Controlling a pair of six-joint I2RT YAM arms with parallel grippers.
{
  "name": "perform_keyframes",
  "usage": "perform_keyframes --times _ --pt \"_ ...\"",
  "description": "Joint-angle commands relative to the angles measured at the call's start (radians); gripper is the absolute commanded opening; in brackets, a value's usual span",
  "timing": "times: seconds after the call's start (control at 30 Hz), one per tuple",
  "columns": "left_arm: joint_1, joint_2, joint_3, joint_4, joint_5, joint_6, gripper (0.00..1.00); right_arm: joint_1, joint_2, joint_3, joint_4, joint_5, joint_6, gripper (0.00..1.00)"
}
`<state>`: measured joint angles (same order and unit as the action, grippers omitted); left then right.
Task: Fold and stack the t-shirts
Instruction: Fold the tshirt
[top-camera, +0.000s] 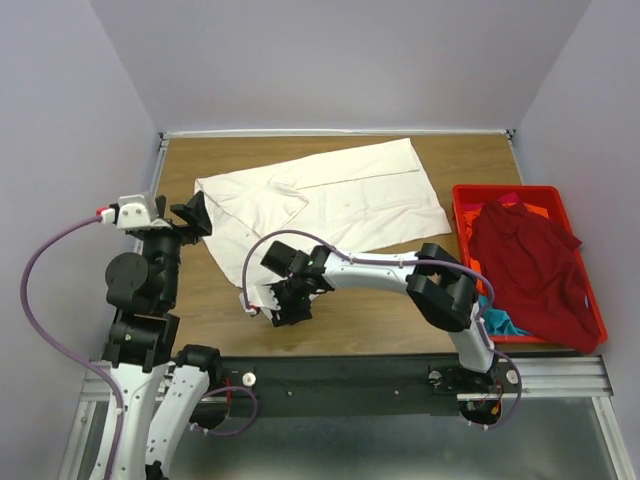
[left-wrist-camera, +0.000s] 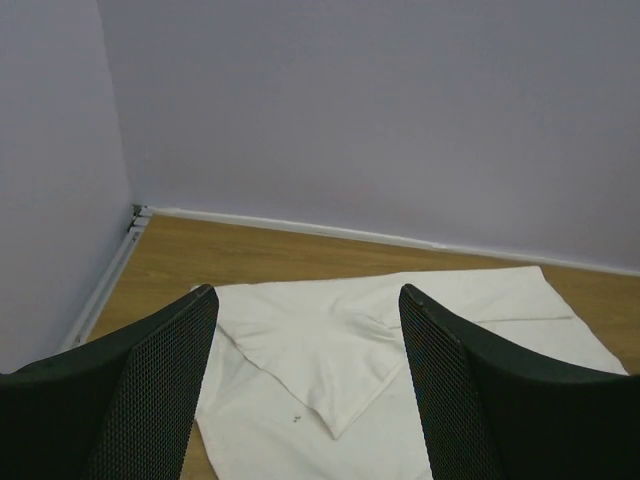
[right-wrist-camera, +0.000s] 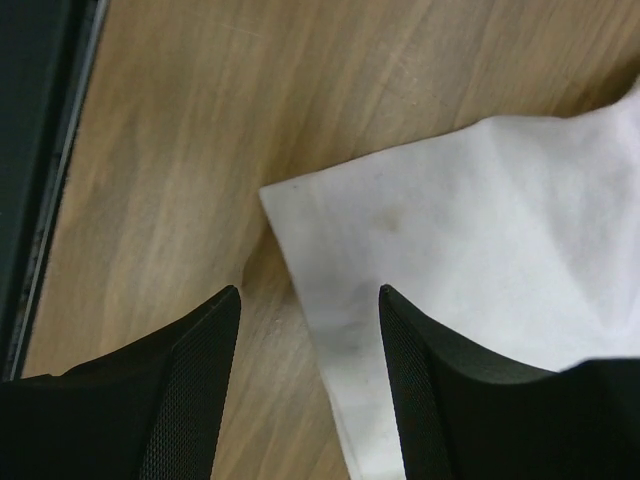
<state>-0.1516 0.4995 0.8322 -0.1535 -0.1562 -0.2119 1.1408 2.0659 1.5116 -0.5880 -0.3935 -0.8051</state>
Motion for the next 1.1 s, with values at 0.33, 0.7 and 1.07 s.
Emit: perform_keyframes --times 0.33,0.7,1.07 --pt "0.004 -0.151 0.021 -0.05 -0.106 0.011 0.8 0.022 0.073 0.032 0.03 0.105 0.11 0.06" --pt "0.004 -0.15 -0.024 -0.021 -0.042 0.019 0.8 -0.24 0.045 0.248 0.03 0.038 0.323 0.03" --pt "0.004 -0.021 -0.136 0.054 0.271 -0.161 0.8 -0.493 -0.015 0.251 0.108 0.164 0.498 0.69"
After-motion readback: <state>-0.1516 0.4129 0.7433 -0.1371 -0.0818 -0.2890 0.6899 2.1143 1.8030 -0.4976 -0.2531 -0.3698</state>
